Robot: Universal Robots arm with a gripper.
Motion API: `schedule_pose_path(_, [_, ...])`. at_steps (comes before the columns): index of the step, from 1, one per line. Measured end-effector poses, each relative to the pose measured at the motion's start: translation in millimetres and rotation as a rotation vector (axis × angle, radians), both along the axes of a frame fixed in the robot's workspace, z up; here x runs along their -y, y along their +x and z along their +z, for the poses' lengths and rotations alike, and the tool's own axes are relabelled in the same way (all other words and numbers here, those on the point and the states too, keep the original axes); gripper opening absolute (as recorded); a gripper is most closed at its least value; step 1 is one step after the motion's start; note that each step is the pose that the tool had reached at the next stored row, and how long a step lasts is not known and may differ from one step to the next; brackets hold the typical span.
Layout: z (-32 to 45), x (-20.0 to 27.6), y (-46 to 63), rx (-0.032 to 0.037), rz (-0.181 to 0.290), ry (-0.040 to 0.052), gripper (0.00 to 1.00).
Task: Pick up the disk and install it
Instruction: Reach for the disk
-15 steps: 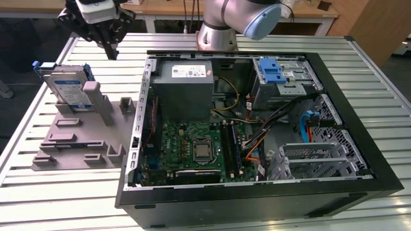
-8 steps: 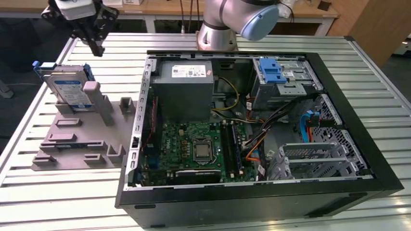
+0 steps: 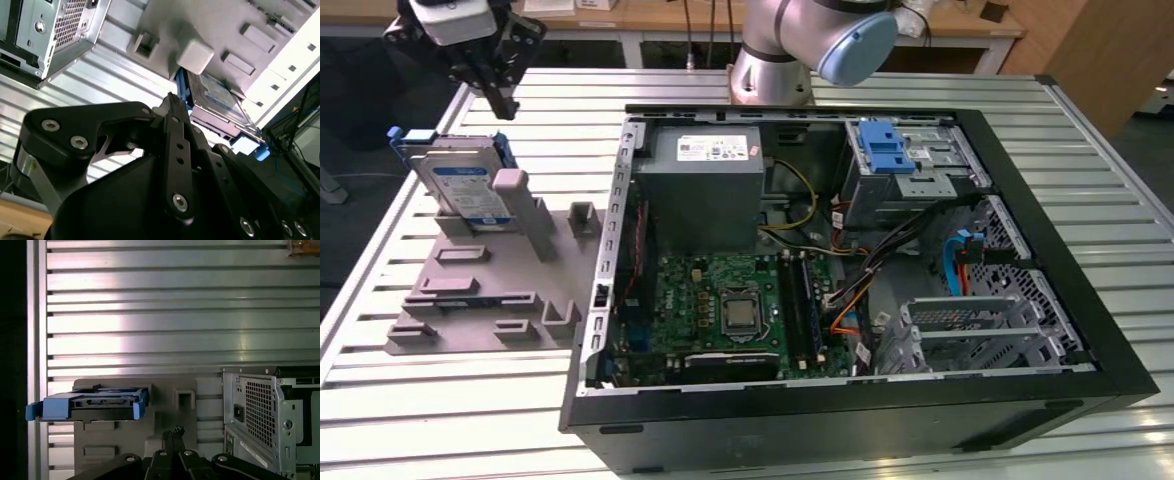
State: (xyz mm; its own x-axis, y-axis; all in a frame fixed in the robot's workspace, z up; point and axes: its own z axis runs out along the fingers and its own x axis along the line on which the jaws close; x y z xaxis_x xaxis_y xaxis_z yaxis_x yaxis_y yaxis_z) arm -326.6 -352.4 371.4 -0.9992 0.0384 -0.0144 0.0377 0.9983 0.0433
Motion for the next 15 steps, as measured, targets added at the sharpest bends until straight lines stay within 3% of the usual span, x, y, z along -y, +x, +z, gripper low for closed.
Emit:
schedule_pose_path(7, [-2.7, -10.2, -30.6, 0.0001, 0.002, -0.0006, 0.11])
schedule_pose_path(15, [-9.1, -11.2, -66.9, -0.0016, 0.002, -0.0016, 0.11])
